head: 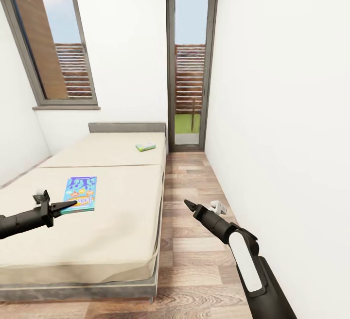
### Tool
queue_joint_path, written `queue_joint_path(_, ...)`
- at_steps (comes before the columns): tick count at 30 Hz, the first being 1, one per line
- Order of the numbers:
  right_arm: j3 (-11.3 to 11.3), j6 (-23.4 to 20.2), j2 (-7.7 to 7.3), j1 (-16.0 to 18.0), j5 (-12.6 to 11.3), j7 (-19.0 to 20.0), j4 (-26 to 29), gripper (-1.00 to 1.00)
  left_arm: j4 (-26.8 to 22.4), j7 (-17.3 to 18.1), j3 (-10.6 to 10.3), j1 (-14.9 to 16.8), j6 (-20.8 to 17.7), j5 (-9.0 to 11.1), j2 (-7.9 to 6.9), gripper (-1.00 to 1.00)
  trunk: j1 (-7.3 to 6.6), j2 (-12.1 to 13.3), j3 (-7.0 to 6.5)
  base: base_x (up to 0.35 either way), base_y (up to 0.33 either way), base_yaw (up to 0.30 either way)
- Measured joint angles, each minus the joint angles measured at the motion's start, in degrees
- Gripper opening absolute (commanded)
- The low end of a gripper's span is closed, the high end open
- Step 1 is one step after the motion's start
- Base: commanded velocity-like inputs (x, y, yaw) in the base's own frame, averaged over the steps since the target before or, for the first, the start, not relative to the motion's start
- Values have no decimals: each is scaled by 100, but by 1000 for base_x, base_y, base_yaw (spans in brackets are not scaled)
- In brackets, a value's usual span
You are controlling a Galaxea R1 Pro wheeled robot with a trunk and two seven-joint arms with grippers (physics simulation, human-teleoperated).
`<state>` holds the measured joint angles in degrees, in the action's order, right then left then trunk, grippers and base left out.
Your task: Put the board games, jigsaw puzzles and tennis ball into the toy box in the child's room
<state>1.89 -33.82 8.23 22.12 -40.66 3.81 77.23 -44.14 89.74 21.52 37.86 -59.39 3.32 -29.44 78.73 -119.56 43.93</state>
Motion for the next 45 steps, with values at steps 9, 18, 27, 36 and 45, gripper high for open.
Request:
queue_joint_path(9, -5, 5, -8, 0, 3, 9, 0, 100, -7, 0, -4, 0, 0, 6, 4, -100, -196, 361, -107, -112, 0, 0)
queue_joint_path(18, 12, 7, 0, 0, 11, 15, 7, 100, -15, 0, -75, 0, 0, 8, 6, -100, -396, 722, -267, -19, 0, 0)
queue_joint_path(27, 10, 7, 19, 0, 18, 3, -3, 100, -16, 0, -295, 0, 0, 22, 29, -100, -593, 1083, -429, 0, 0, 0)
queue_joint_path(36, 1, 13, 3, 0, 14, 8, -1, 100, -16, 1, -307, -5, 0, 21, 54, -100, -791, 1444, -590, 0, 0, 0)
queue_joint_path(45, 25, 14, 15, 1, 66, 9, 4, 100, -16, 1, -308, -9, 0, 22, 63, -100, -989, 1805, -752, 0, 0, 0)
